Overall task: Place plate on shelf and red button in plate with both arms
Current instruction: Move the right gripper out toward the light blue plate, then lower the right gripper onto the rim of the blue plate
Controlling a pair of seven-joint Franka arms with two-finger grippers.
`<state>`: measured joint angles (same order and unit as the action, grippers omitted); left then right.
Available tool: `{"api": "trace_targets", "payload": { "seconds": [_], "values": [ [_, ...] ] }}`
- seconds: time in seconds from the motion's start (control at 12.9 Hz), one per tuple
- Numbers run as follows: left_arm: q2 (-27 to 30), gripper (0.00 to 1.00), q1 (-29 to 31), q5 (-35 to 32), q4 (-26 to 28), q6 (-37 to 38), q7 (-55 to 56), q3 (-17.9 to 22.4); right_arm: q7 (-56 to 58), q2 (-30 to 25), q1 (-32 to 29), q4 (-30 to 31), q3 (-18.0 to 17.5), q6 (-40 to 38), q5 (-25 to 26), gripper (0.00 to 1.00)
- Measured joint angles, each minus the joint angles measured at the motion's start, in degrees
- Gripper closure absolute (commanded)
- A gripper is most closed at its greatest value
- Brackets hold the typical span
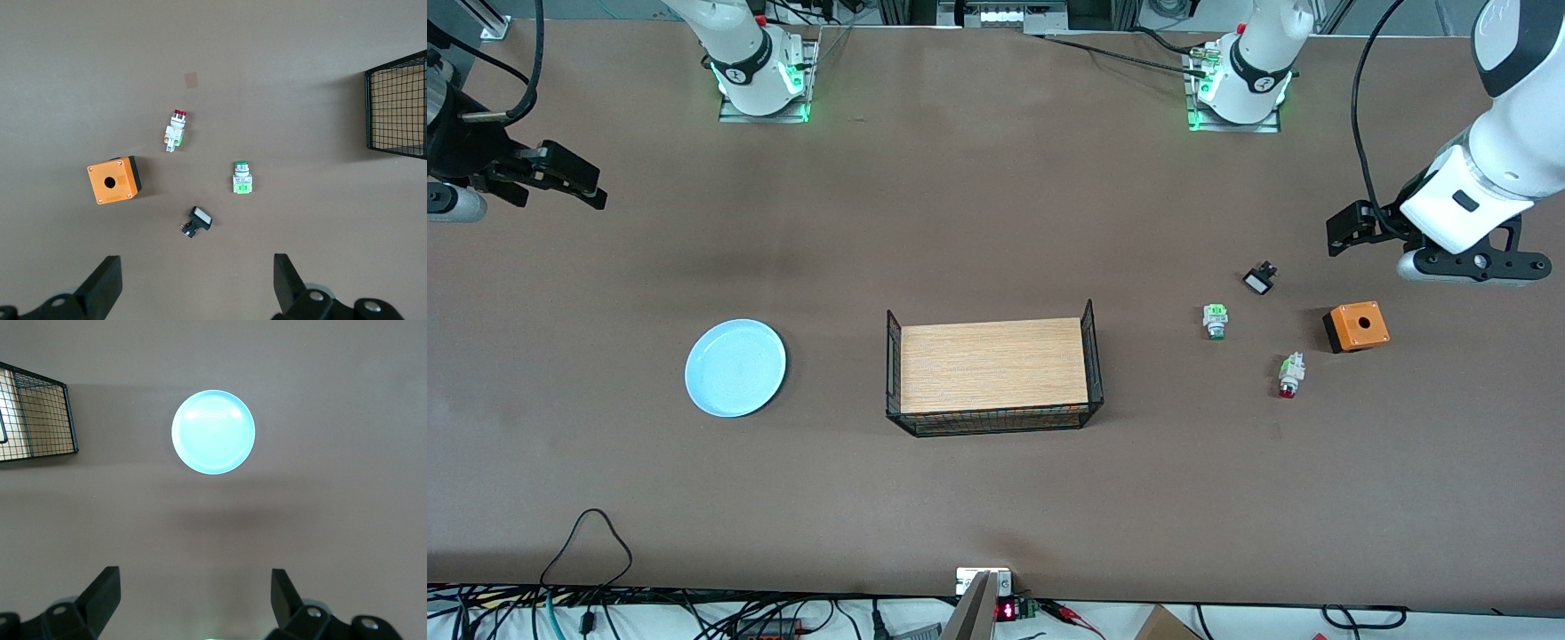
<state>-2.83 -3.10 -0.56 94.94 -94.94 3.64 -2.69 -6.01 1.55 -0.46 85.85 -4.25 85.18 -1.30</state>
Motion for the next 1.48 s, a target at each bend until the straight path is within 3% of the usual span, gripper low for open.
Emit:
{"api": "trace_targets", "payload": {
  "seconds": [0.31, 0.7, 0.93, 1.48],
  "values": [
    [0.0, 0.00, 0.0, 0.0, 0.0, 0.0, 0.0, 0.0, 0.0, 0.5, 0.0, 0.0, 0.0, -1.3, 0.0, 0.00],
    [0.0, 0.00, 0.0, 0.0, 0.0, 0.0, 0.0, 0.0, 1.2, 1.8, 0.0, 5.3, 0.0, -2.6, 1.2, 0.00],
    [0.0, 0.00, 0.0, 0.0, 0.0, 0.0, 0.0, 0.0, 14.3, 1.9, 0.0, 10.3, -0.1, 2.6, 1.2, 0.00],
    [0.0, 0.00, 0.0, 0.0, 0.0, 0.0, 0.0, 0.0, 50.1, 2.3, -1.5, 26.9, 0.2, 24.8, 1.3, 0.00]
  ]
}}
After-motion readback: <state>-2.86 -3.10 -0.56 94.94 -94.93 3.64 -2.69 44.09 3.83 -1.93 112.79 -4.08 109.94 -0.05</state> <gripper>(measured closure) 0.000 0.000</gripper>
